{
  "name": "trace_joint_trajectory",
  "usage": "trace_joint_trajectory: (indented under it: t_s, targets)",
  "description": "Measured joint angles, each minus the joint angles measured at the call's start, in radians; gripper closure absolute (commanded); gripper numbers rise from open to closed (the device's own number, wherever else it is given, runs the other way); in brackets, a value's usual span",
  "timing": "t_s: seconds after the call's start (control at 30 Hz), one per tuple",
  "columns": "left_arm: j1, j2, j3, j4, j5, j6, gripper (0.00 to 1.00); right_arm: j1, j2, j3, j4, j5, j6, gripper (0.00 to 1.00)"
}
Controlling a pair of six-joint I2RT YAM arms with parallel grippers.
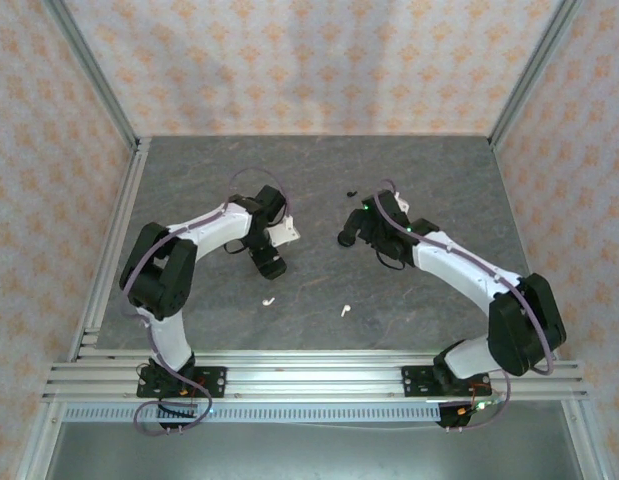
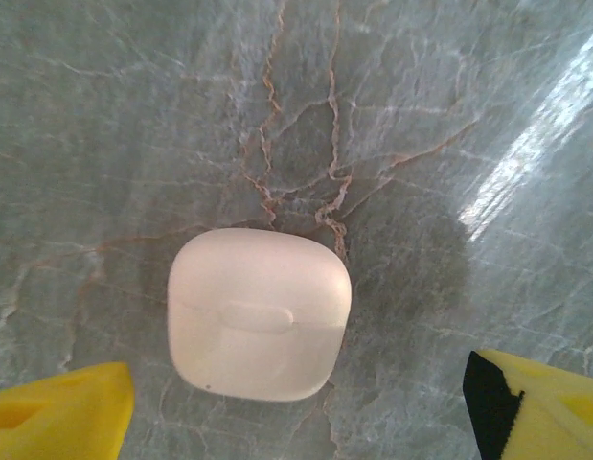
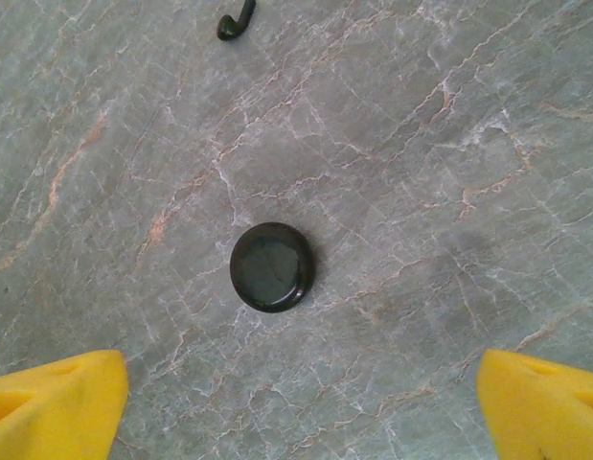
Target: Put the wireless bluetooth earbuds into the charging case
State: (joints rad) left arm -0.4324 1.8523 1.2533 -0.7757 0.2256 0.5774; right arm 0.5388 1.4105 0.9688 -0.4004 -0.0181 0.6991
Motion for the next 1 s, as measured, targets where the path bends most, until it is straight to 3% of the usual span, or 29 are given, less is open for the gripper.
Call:
trace_joint_trajectory:
  t_s: [0.33,0.53,1.0]
  targets:
    - [-0.005,0.047,0.003,-0.002,-0.002,-0.005,0.35,0.0,-0.119,-0.194,0.051,0.021,0.067,0.06]
    - [-0.012,0.037,-0.014,0.019,0.006,-0.005,0.48,0.0,-0.115,-0.182,0.056,0.021,0.06,0.07]
    - [-0.013,-0.125,-0.069,0.1,0.112,-0.027,0.61,0.0,-0.176,-0.172,0.111,-0.089,0.094,0.14]
